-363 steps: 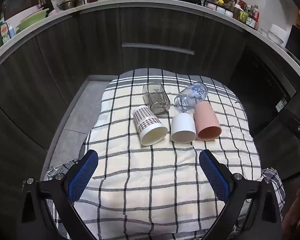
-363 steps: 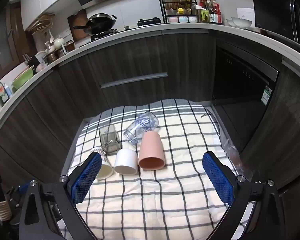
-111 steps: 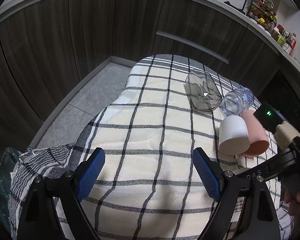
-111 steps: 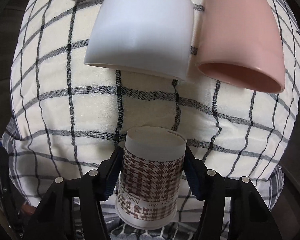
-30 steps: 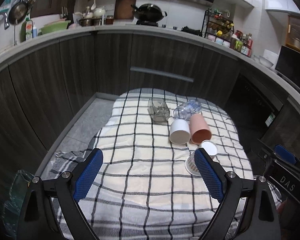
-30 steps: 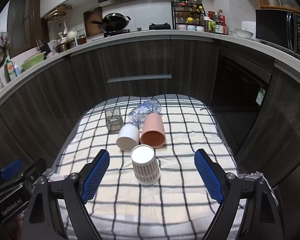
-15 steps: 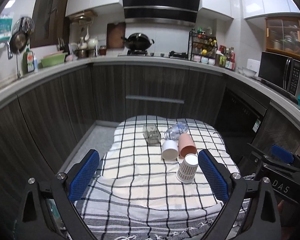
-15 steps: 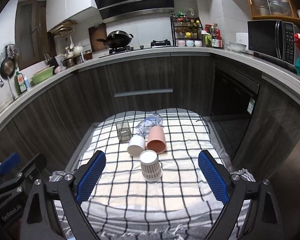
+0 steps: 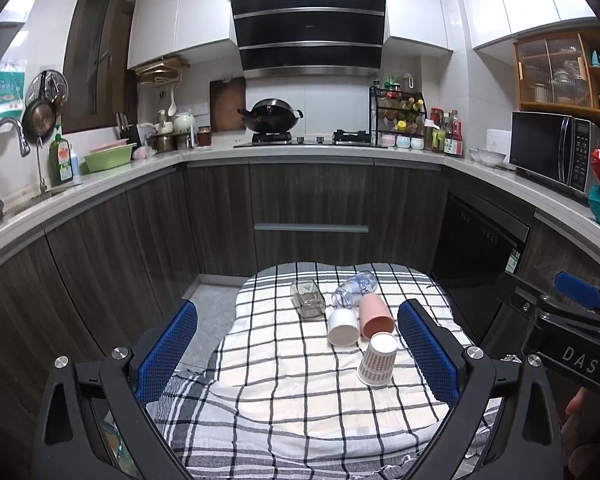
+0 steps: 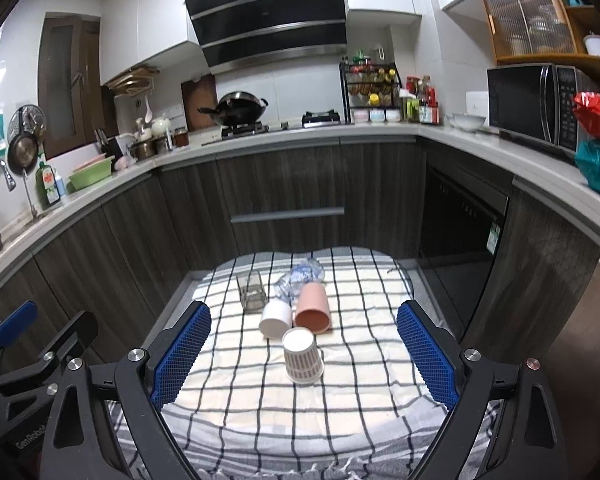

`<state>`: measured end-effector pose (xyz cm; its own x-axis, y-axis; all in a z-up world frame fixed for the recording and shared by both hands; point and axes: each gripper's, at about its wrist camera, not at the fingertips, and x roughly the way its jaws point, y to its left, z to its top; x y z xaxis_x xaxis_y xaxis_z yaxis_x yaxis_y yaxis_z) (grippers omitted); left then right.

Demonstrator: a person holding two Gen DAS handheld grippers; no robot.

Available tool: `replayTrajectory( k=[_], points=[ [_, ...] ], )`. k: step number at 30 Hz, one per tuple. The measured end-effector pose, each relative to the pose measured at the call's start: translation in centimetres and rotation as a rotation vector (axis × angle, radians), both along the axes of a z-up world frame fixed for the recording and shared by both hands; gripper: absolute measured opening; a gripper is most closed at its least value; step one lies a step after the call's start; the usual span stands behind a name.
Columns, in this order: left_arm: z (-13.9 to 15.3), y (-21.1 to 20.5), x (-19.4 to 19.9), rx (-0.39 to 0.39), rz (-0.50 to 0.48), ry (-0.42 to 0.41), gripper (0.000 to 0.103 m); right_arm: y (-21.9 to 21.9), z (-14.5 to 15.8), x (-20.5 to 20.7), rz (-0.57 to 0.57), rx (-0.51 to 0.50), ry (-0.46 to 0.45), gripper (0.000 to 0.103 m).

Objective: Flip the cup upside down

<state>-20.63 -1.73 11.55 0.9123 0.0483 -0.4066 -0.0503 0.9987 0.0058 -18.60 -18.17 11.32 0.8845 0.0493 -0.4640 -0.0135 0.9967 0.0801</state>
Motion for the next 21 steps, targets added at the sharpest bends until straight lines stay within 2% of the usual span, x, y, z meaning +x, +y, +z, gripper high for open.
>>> replayTrajectory(
  k=[5,21],
  points=[
    [0.14,0.07,0.13,0.003,0.006,-0.003,0.102,0.15,0.48,-0.27,0.003,-0.004,-0.021,0.096],
    [-0.05,-0.14,0.36,-0.005,0.006,0.014,0.102,0.21,0.42,0.04,-0.003,0.008,-0.011,0.096]
  ],
)
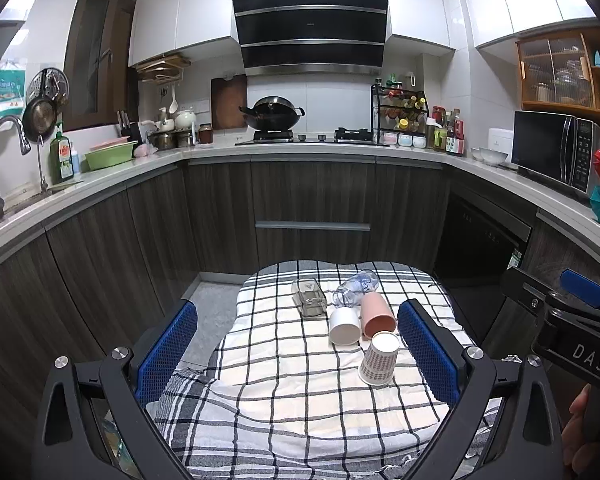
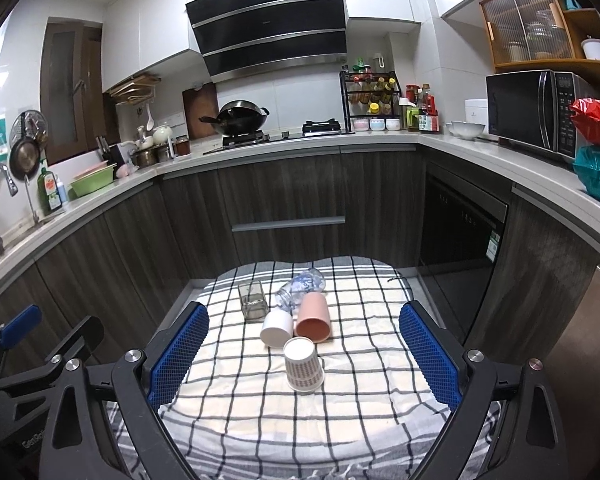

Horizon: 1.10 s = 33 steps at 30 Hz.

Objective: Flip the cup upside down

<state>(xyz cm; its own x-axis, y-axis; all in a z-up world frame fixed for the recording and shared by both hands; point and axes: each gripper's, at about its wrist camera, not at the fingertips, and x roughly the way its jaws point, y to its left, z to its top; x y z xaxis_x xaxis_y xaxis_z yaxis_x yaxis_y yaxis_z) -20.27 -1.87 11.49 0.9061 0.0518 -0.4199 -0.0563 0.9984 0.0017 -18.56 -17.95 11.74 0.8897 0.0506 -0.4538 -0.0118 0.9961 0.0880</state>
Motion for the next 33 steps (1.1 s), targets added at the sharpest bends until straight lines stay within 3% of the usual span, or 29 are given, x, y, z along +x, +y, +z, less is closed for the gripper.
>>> replayTrajectory(
  k=[33],
  points=[
    [-0.8,0.29,0.09,-0.01,0.003,0.015,0.103,-0.02,-0.41,0.18,0.004,0.002,0.007,0.096]
  ],
)
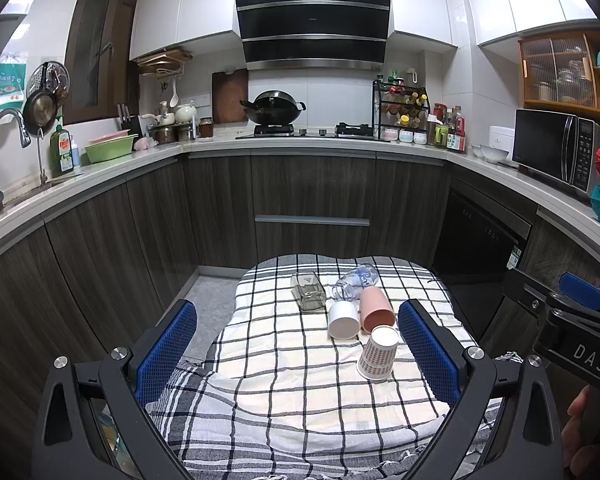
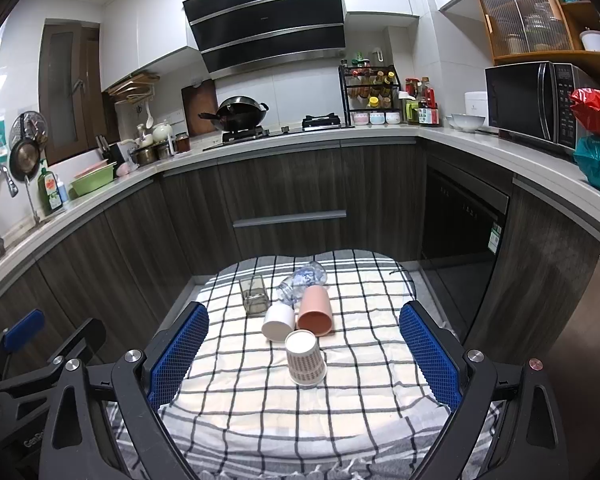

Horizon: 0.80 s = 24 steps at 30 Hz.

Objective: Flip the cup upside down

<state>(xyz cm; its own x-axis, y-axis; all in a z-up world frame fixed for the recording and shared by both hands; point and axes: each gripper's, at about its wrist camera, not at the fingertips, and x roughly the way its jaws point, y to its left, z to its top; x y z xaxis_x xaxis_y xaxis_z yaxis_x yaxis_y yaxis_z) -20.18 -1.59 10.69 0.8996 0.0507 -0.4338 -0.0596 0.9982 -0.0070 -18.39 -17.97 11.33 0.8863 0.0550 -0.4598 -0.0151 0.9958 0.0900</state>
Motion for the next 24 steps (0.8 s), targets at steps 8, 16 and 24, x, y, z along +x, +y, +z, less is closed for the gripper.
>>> replayTrajectory(
  k=[8,16,24],
  points=[
    [-0.3,0.01,-0.19,-0.004,0.005,0.006,0.103,0.01,-0.01,0.01,-0.001,0.002,0.001,0.096],
    [-0.41,0.09,-0.13,-0.01,0.006,0.016,0.103,0.47,-0.59,-0.24,0.002,0.002,0.005,0.096],
    [-0.43,0.22,-0.09,-0.008,0.016,0.012,0.103,0.66,-0.89,-0.24,0.002,0.004,0.01,0.096]
  ],
)
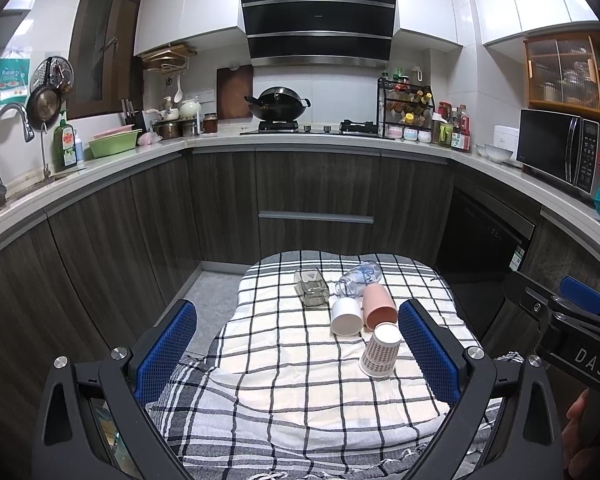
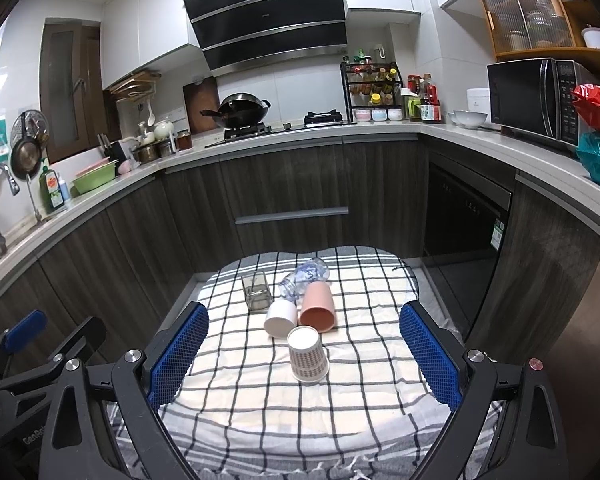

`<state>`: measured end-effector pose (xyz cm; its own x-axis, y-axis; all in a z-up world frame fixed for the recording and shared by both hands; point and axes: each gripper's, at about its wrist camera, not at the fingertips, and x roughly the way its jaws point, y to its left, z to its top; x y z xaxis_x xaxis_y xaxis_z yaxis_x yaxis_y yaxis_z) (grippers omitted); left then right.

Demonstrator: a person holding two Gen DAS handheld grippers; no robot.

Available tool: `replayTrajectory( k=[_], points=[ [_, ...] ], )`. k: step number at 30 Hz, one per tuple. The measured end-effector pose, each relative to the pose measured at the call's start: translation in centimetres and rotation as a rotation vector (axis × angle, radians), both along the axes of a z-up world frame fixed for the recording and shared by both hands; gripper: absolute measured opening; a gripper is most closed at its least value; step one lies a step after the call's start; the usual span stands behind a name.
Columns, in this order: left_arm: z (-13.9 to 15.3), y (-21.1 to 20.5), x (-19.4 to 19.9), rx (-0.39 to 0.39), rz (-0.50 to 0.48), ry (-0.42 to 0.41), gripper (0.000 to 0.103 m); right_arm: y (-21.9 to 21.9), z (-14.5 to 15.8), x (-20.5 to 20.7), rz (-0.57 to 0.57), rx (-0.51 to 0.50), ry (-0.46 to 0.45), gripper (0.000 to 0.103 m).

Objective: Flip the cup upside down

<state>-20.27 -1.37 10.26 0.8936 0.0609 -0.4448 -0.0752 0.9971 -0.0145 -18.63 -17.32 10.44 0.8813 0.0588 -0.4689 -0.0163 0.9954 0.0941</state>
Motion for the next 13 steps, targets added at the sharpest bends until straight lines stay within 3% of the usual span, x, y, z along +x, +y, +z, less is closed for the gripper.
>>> replayTrajectory(
  k=[13],
  points=[
    [-0.9,0.7,1.0,-0.038,0.03,0.053,0.103,0.4,-0.7,-0.2,-0.001,0.009,0.011,0.096]
  ],
)
